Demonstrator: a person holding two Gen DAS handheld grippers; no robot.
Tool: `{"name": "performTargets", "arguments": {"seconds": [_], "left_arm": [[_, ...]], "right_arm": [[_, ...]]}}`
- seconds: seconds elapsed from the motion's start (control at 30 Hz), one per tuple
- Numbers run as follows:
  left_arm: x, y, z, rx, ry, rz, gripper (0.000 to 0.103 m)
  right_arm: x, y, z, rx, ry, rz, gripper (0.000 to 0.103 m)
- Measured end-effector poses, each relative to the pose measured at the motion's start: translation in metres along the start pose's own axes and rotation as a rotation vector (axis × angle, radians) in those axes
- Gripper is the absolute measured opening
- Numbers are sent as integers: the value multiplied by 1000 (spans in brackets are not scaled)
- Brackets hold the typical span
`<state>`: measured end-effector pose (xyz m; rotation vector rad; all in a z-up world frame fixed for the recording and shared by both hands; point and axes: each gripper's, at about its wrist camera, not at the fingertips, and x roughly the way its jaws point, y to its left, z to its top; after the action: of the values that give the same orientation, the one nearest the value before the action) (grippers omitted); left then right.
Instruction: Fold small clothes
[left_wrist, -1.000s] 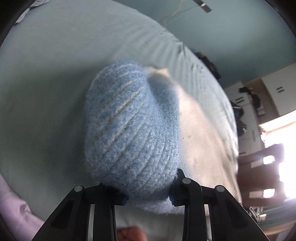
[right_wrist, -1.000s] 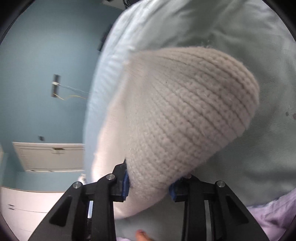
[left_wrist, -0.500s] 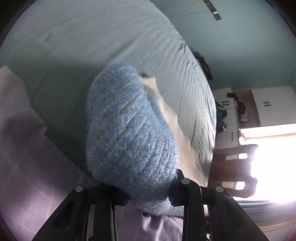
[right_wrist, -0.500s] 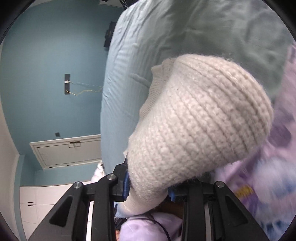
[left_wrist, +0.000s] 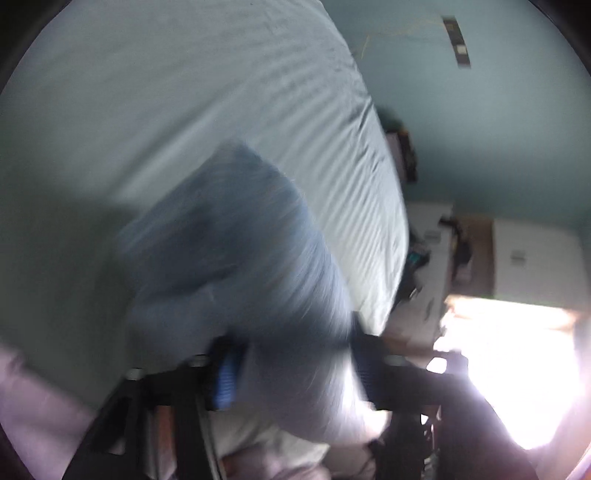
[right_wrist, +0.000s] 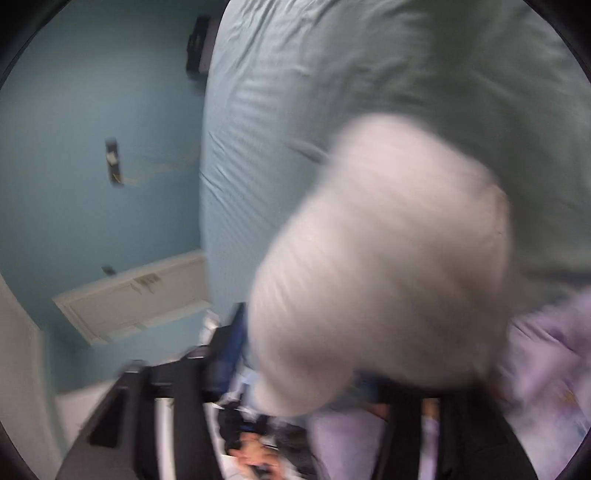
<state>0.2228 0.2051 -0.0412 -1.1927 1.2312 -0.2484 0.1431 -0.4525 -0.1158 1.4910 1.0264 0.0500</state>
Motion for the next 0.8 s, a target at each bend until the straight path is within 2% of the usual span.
{"name": "performTargets", "arguments": {"seconds": [0.03,0.07,0.1,0.13,0.17,0.23,0.33,0.37,0.4,0.47,0.5,0.53,0.57,0.63,0.7,0.8], "left_arm": [[5,-6,9,20,-38,-7,86],[5,-10,12,54,-84,27,89],[2,-14,10,85,-136,87,99],[1,-17,4,130,-185,164,103],[2,-17,-3,169,-207,211,103],[14,-18,-17,292,-203,307,103],[48,-21,-42,487,-190,494,103],[60,-26,-51,554,-196,547,103],[75,-30,-60,627,-197,601,103],[108,-39,-79,797,-186,689,103],[122,-43,-87,867,-179,718,103],[134,-44,-92,915,-173,755,103],[147,-42,-97,959,-169,814,103],[166,-36,-103,1018,-184,903,103],[175,-30,-111,1051,-212,930,103],[174,-18,-113,1048,-238,907,103]], "right_arm": [[4,3,9,-24,-25,-4,89],[4,1,14,-42,-59,-60,89],[1,-6,12,-48,-83,-109,89],[-1,-14,8,-60,-95,-129,89],[-2,-25,4,-106,-96,-140,89],[-3,-43,1,-199,-90,-210,89],[-6,-60,10,-313,-202,-419,89],[-5,-62,15,-329,-241,-464,89],[-2,-68,18,-351,-260,-473,89],[12,-70,24,-380,-227,-470,87],[24,-70,26,-402,-210,-464,75],[34,-68,28,-422,-205,-462,67],[37,-68,28,-441,-206,-462,57],[54,-67,27,-491,-244,-473,55],[63,-68,25,-529,-280,-482,55],[65,-63,30,-544,-298,-466,54]]}}
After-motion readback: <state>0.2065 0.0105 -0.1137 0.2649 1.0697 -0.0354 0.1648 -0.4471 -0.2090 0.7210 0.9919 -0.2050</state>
